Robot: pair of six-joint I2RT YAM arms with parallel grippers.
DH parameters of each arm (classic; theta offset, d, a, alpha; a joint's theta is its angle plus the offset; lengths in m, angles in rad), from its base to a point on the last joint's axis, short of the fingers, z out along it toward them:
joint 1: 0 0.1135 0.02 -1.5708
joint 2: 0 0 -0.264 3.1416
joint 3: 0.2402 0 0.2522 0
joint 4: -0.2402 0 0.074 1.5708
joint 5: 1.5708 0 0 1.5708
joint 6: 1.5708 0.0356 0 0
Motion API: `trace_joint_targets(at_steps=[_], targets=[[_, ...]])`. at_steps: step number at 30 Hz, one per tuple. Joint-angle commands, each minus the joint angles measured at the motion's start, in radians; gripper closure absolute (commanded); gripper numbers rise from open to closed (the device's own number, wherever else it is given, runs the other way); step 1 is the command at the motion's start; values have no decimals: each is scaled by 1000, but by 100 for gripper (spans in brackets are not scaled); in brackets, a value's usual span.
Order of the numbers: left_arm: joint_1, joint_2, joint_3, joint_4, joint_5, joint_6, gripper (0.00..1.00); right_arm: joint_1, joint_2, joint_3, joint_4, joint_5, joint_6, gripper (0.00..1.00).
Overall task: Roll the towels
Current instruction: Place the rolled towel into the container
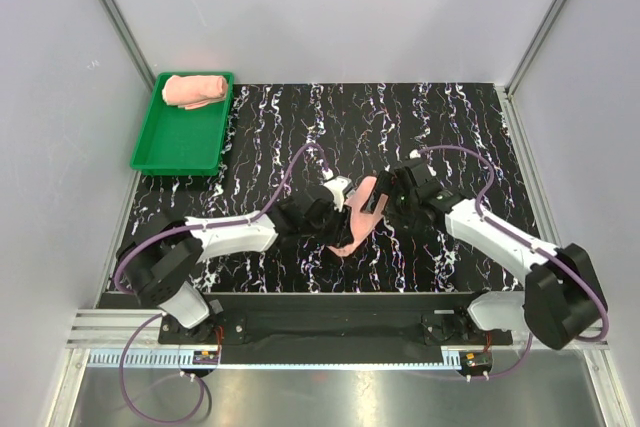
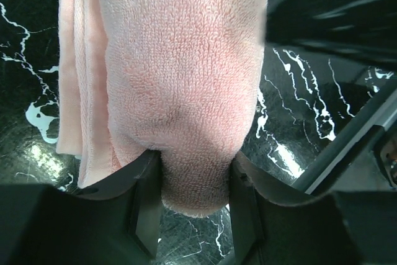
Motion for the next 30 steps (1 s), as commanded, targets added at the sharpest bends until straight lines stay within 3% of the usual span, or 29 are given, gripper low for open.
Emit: trace_joint_targets(at_steps=[1,14,20,22,23,26,27,30], targets=[[11,40,-40,-19,110,-41,60,-1,41,-46,138,-4,73,0],[51,55,-67,62,245,-53,60,3,251,-231,685,-100,122,0],[73,73,-75,116,344,-71,60,3,325,-274,808,-106,125,0],[77,79,-75,136,373,-78,59,6,342,-285,845,-110,131,5],[77,79,-75,139,380,-78,59,7,362,-296,880,-112,133,8],[77,66,-75,135,381,-74,53,10,391,-311,949,-127,139,39],[77,49,-75,122,368,-70,50,10,393,-316,963,-138,138,54],[79,9,-89,90,329,-59,26,10,376,-321,988,-164,122,77]])
